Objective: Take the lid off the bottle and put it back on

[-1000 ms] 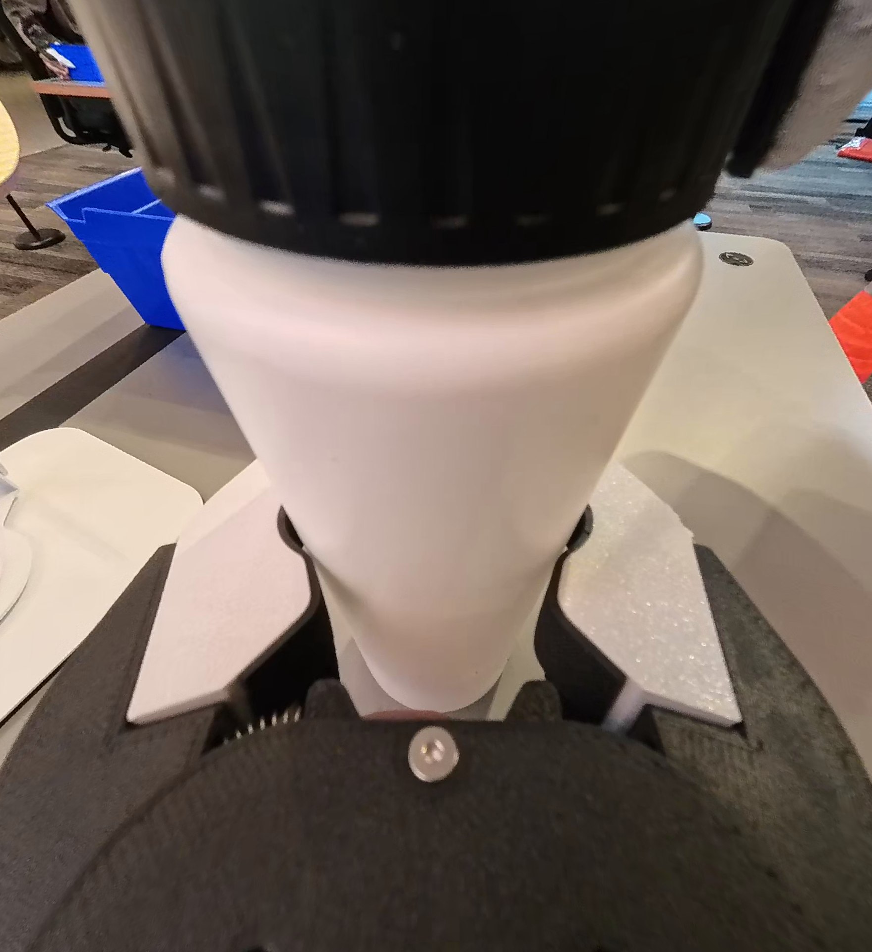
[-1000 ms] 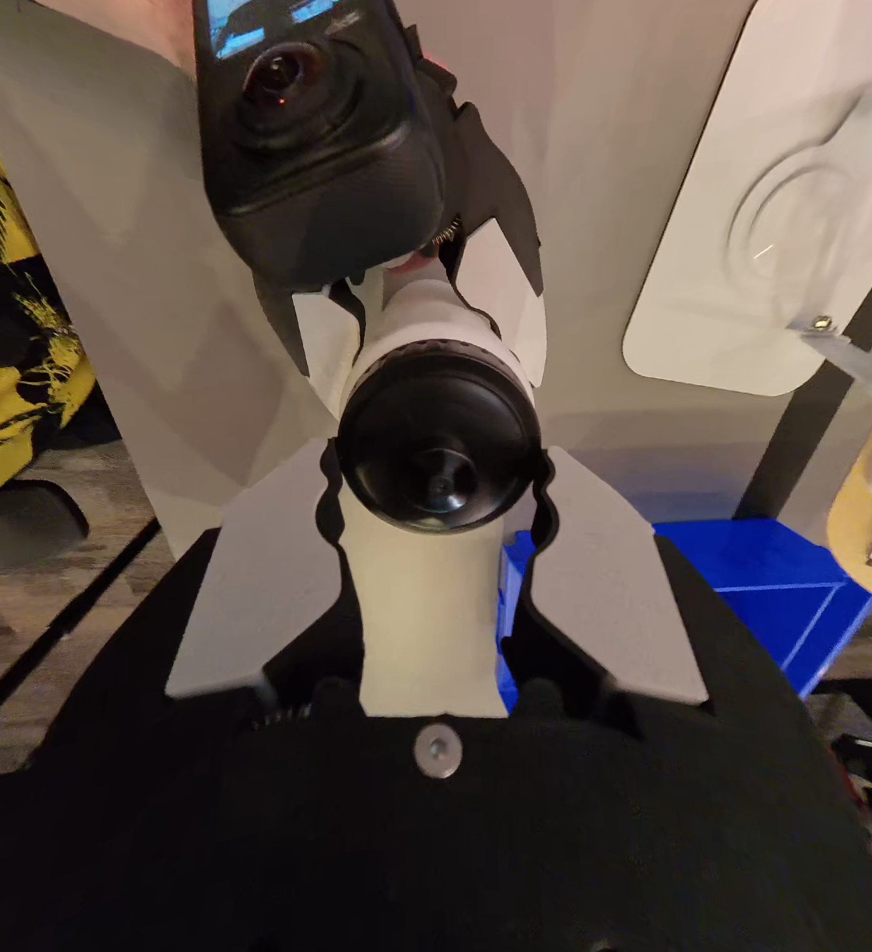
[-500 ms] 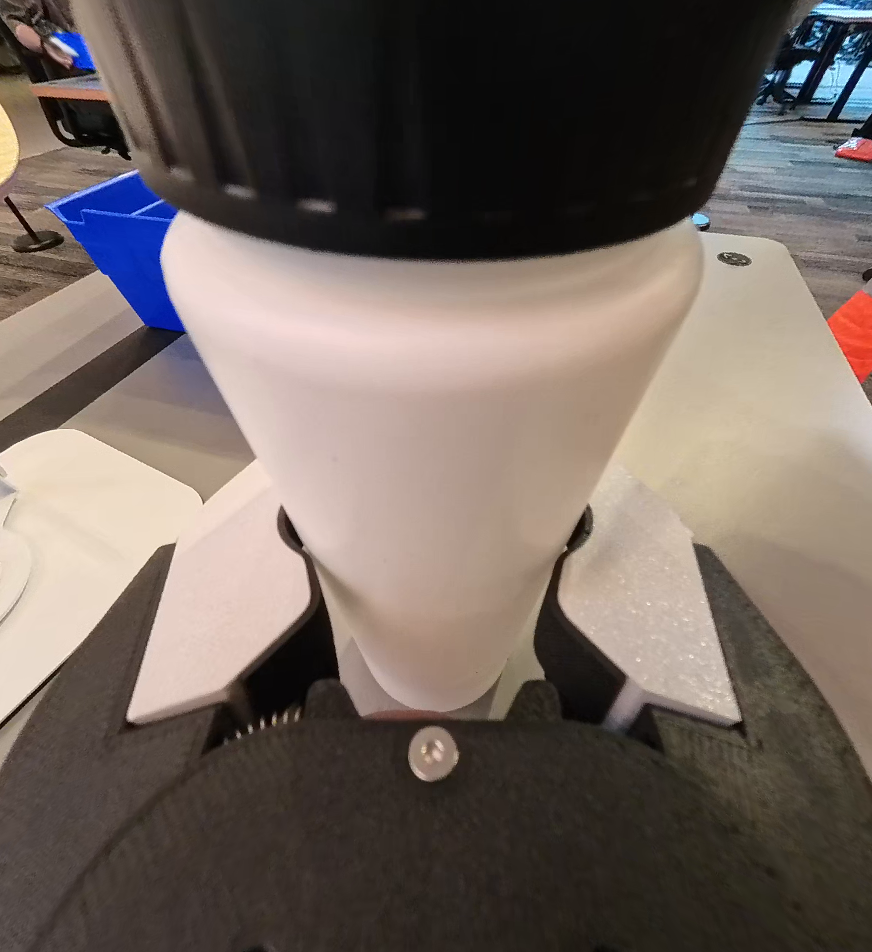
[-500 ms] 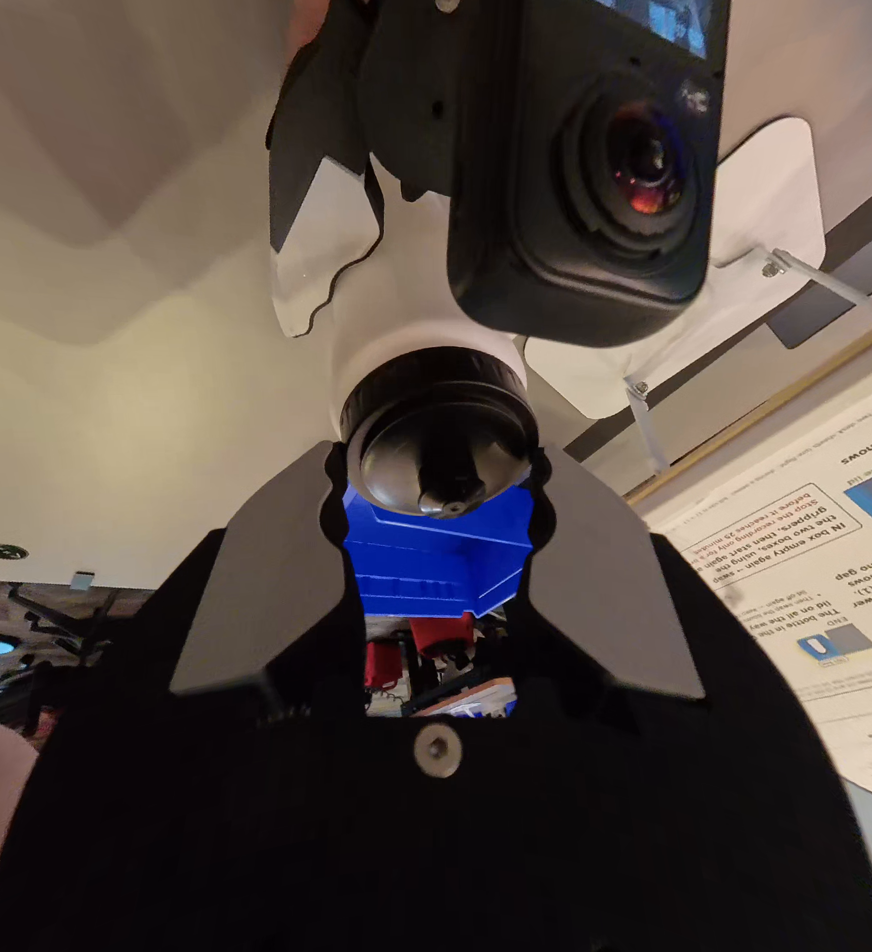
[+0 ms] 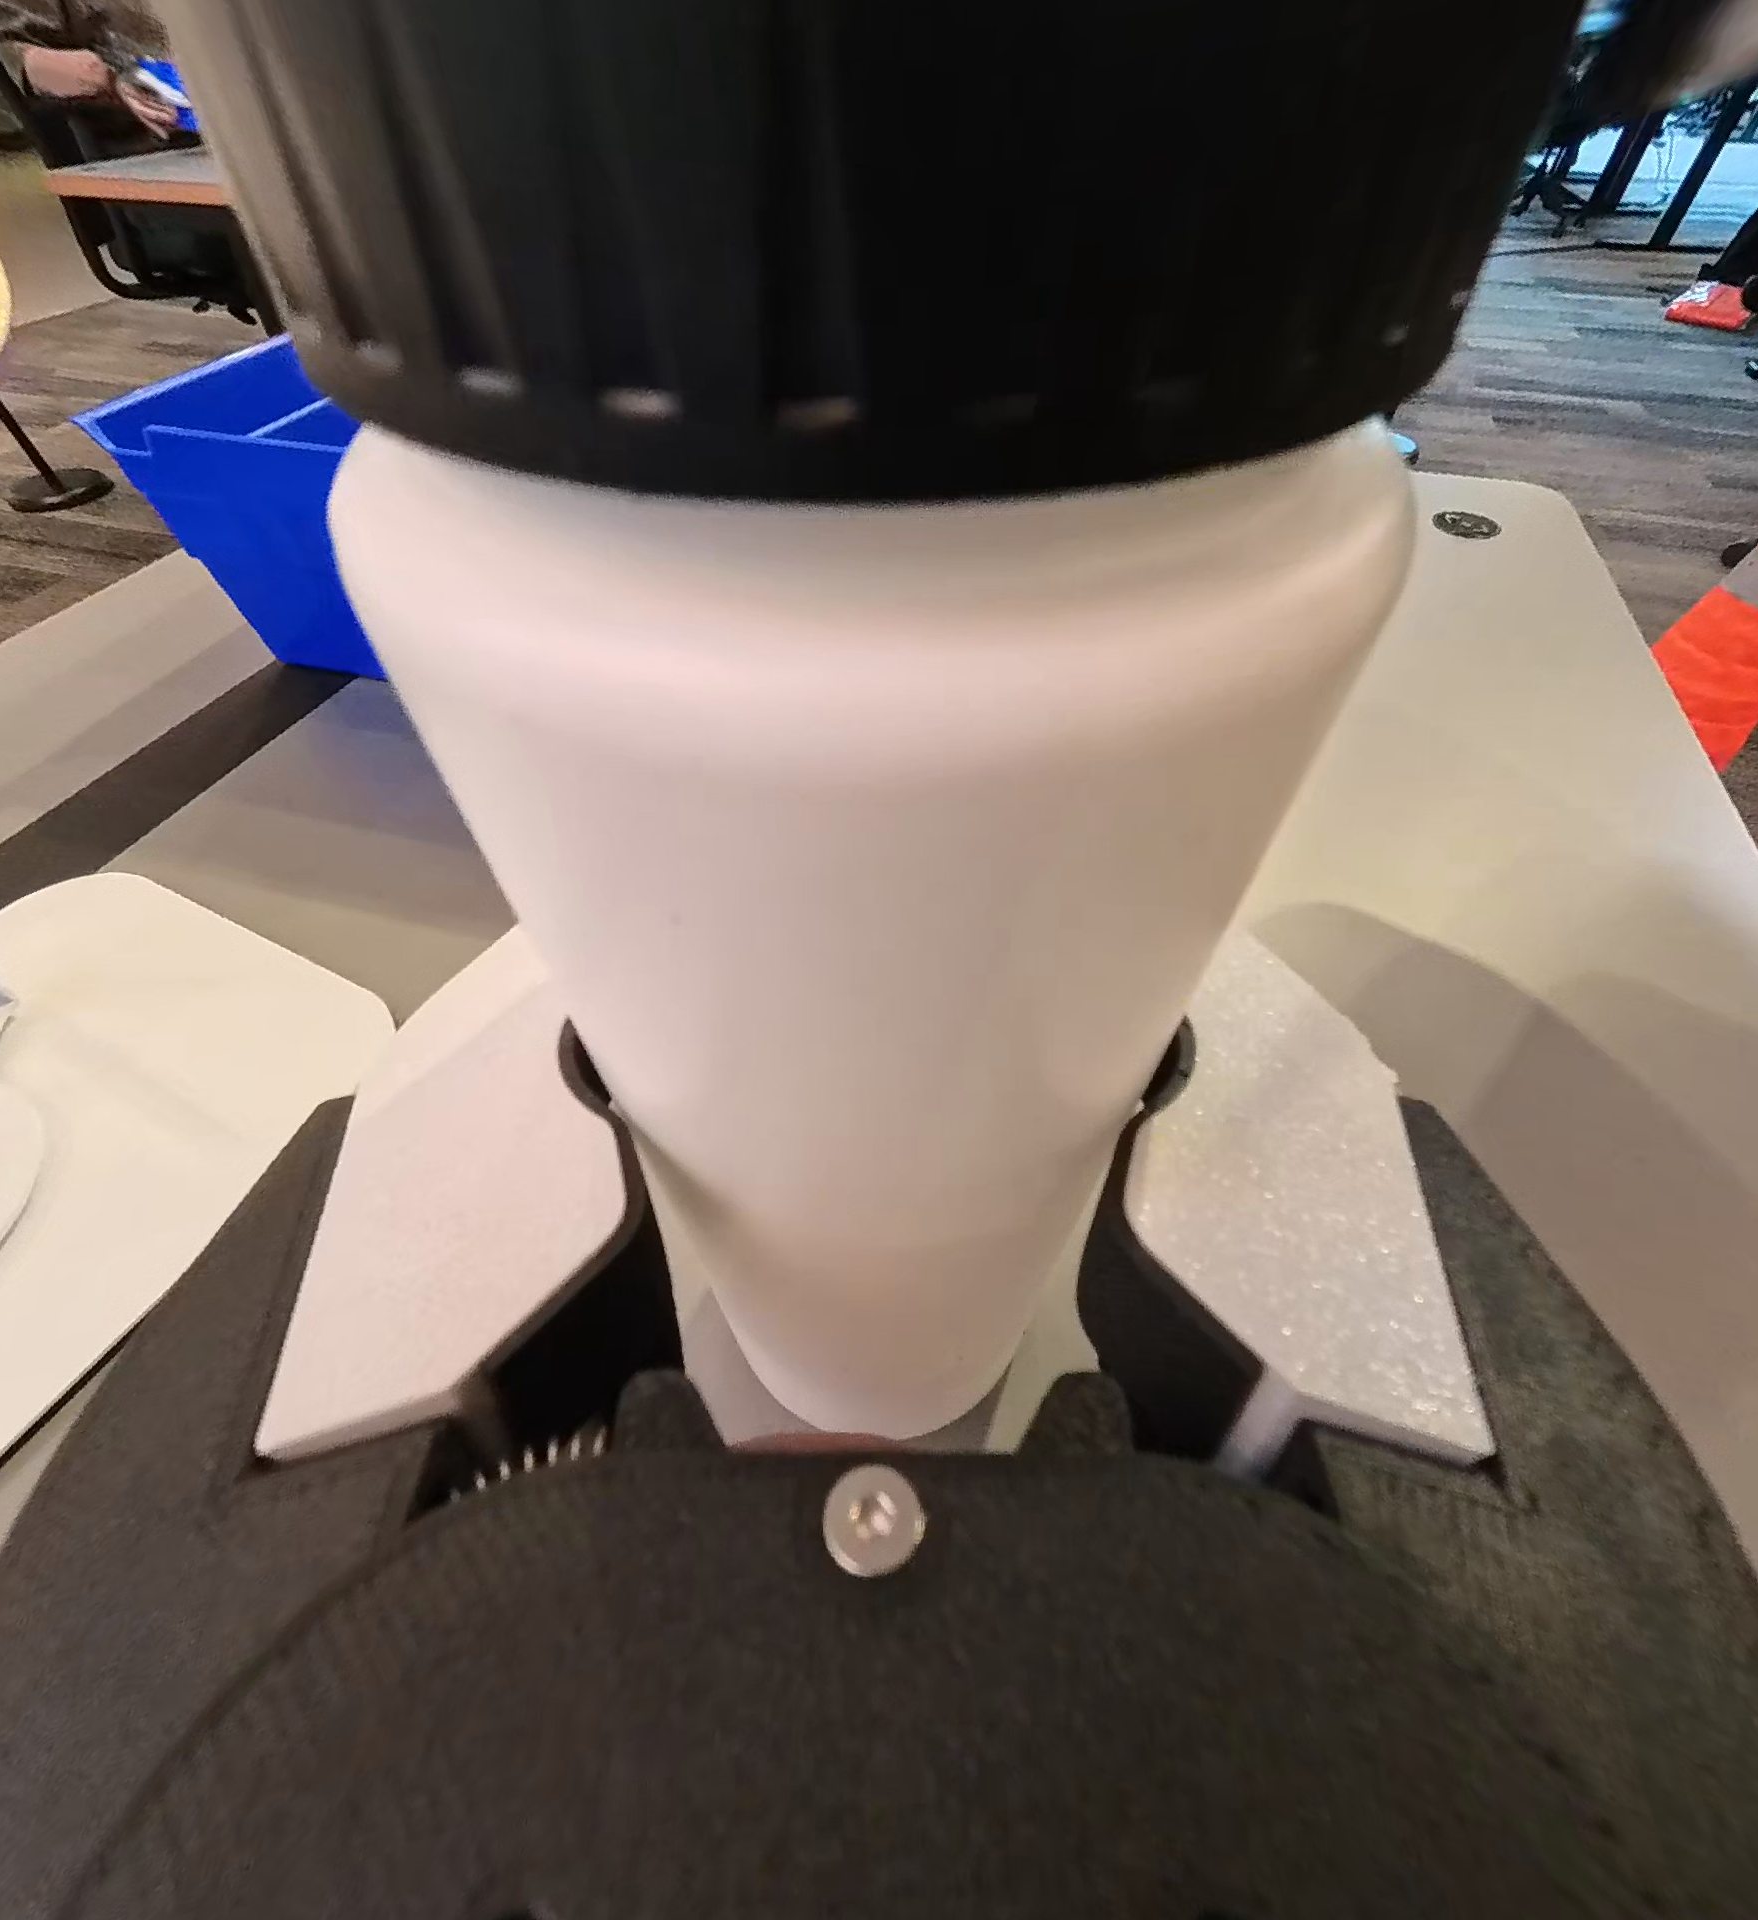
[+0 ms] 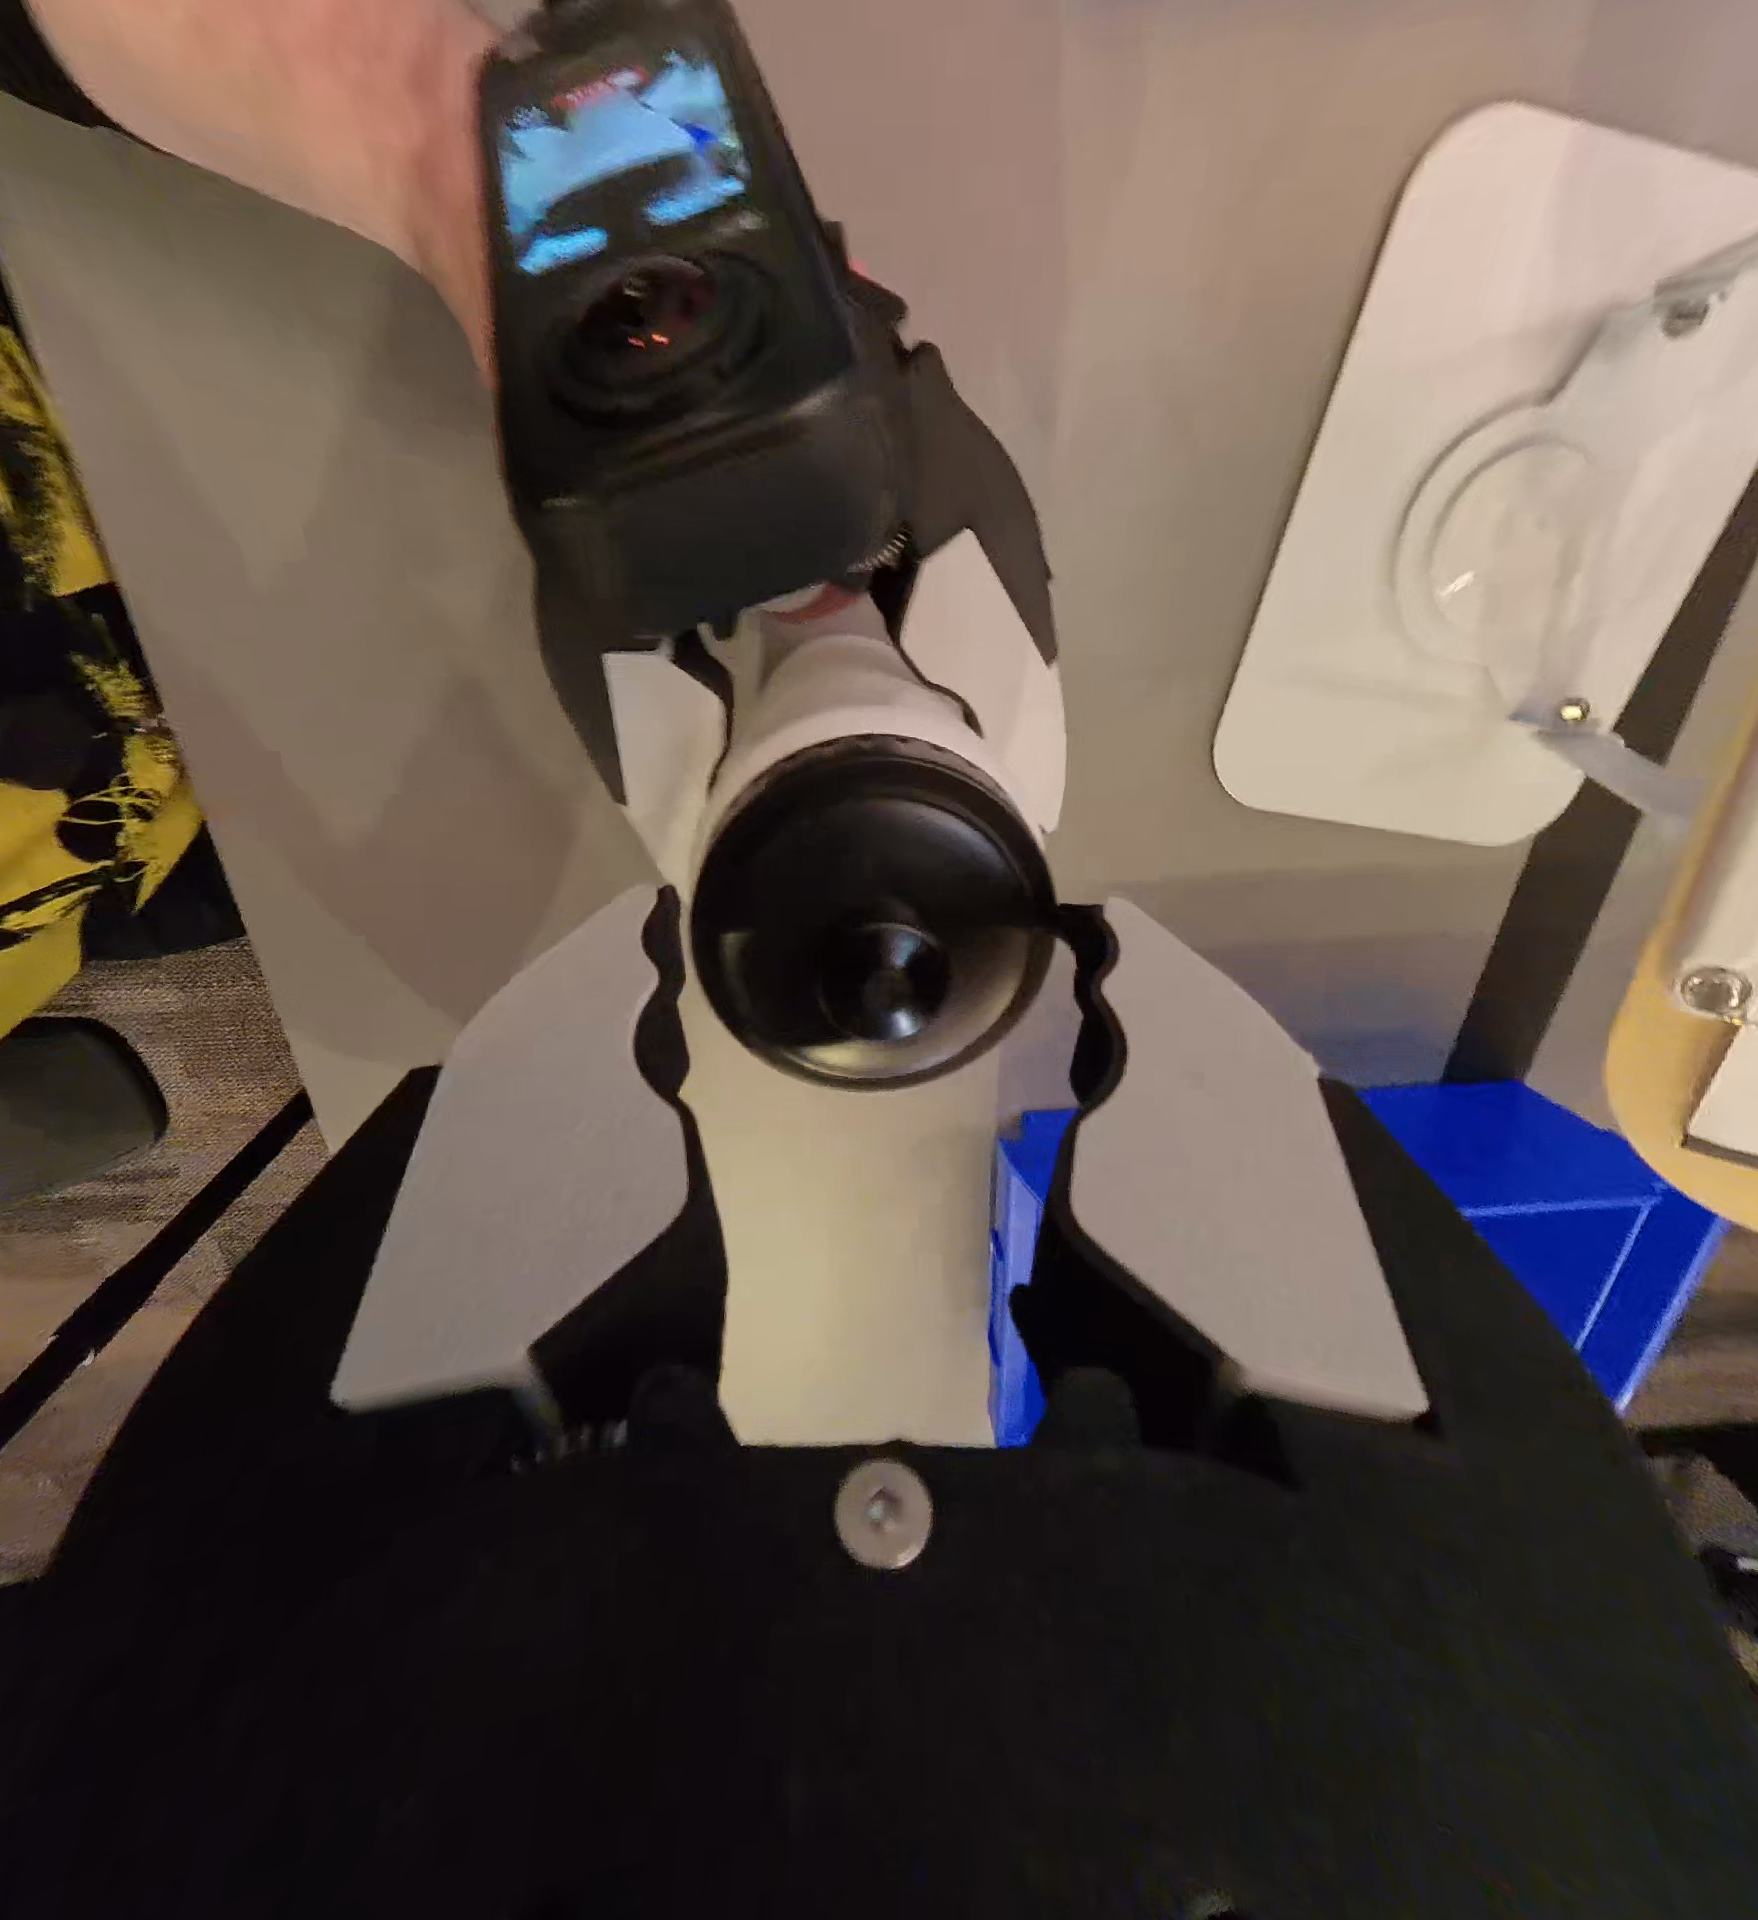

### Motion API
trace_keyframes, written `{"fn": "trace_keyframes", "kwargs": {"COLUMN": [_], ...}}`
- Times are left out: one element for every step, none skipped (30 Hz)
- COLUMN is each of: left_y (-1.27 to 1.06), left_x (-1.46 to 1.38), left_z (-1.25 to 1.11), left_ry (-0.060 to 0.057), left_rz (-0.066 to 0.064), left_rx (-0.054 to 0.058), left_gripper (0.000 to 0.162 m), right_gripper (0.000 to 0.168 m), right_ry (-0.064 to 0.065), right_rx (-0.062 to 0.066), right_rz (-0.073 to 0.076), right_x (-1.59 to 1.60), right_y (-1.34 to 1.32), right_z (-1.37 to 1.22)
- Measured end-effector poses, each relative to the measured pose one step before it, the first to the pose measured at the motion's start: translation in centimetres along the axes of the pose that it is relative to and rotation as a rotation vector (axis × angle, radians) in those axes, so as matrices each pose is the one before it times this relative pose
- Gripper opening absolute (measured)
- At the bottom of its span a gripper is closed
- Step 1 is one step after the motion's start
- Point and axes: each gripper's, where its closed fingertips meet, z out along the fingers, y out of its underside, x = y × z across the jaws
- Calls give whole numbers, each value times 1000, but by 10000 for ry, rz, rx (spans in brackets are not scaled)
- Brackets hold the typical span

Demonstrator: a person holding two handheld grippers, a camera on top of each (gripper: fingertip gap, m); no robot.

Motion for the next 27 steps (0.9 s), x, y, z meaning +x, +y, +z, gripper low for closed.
{"fn": "trace_keyframes", "kwargs": {"left_y": [-3,-2,1,3,-15,-12,14,12,-5,7,-1,5,-2,13,0,-11,1,-2,-2,-5,0,2,2,1,-8,0,8], "left_x": [26,17,6,-13,-42,6,34,10,1,-9,-19,-27,18,80,27,0,-3,2,2,2,-12,7,-3,-20,-5,10,26], "left_z": [9,-2,0,-9,10,1,3,-2,3,-8,-23,-25,-2,32,6,7,0,8,1,3,3,3,-12,-26,6,8,-12], "left_ry": [8,5,3,-1,-9,32,-2,-9,-10,-1,2,-3,6,12,3,0,6,4,1,1,1,-1,1,-3,13,4,1], "left_rz": [3,3,-3,-8,-39,-25,44,13,4,-1,-18,-10,6,63,-15,7,-9,-1,-1,0,-1,0,0,-1,-26,17,30], "left_rx": [0,2,0,0,11,11,-4,-11,-5,-4,-2,3,2,-21,-12,18,9,-1,1,4,-1,-3,2,7,-4,-3,6], "left_gripper": [100,100,100,100,100,100,100,100,100,100,100,100,100,100,100,100,100,100,100,100,100,100,100,100,100,100,100], "right_gripper": [72,71,70,69,67,63,62,59,59,60,60,60,60,61,67,76,82,82,82,80,80,76,75,75,75,75,75], "right_ry": [-58,-39,45,91,123,136,102,84,33,-26,-22,-32,-60,-76,14,82,-47,-233,-261,-177,-147,-236,-99,63,114,88,104], "right_rx": [-42,21,18,-13,-35,-58,-123,-135,-160,-118,-34,38,47,27,-37,-46,41,100,-3,-131,-117,-89,-64,-34,-60,-110,-105], "right_rz": [43,-89,-188,-221,-266,-333,-403,-373,-112,35,-7,-14,34,134,340,457,396,243,145,64,18,-9,-53,-149,-221,-278,-374], "right_x": [19,-60,-40,-48,-48,-70,-134,-125,-20,49,44,24,-11,-12,199,413,232,-88,-194,-121,-129,-274,-121,11,38,-30,-29], "right_y": [48,-65,-76,-75,-78,-114,-98,-61,23,12,-30,-64,-13,68,216,279,169,75,147,232,156,42,-35,-47,16,38,6], "right_z": [119,36,-34,-39,-62,-76,-11,-17,10,-3,-2,-5,-18,-35,1,16,33,105,234,309,358,317,199,0,-32,-21,-24]}}
